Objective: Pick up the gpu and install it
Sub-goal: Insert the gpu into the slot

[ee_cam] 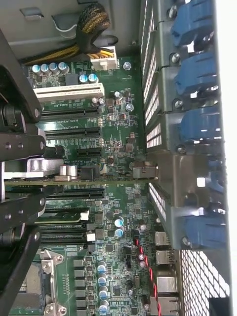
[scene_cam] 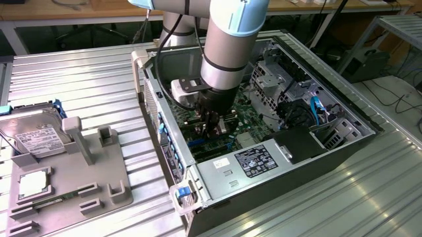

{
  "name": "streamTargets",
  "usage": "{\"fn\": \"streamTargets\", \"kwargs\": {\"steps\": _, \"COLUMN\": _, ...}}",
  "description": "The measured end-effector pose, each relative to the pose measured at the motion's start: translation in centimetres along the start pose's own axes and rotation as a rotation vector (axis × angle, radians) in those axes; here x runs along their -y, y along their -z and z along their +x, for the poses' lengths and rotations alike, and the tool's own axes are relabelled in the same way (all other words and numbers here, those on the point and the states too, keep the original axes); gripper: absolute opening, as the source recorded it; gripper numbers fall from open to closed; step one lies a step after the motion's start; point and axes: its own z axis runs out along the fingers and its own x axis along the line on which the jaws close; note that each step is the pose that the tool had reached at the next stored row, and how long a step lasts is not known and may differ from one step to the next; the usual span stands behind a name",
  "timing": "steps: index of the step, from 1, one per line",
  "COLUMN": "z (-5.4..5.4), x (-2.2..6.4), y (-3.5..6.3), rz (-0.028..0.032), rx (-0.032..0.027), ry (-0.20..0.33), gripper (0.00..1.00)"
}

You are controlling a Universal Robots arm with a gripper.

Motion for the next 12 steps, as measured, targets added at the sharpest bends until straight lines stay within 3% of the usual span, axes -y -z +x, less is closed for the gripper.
{"fn": "streamTargets", "kwargs": {"steps": 12, "z": -0.07, "x": -0.01, "y": -0.66, "rz": -0.0014, "rx": -0.0001, "ry": 0.0, "gripper": 0.3}}
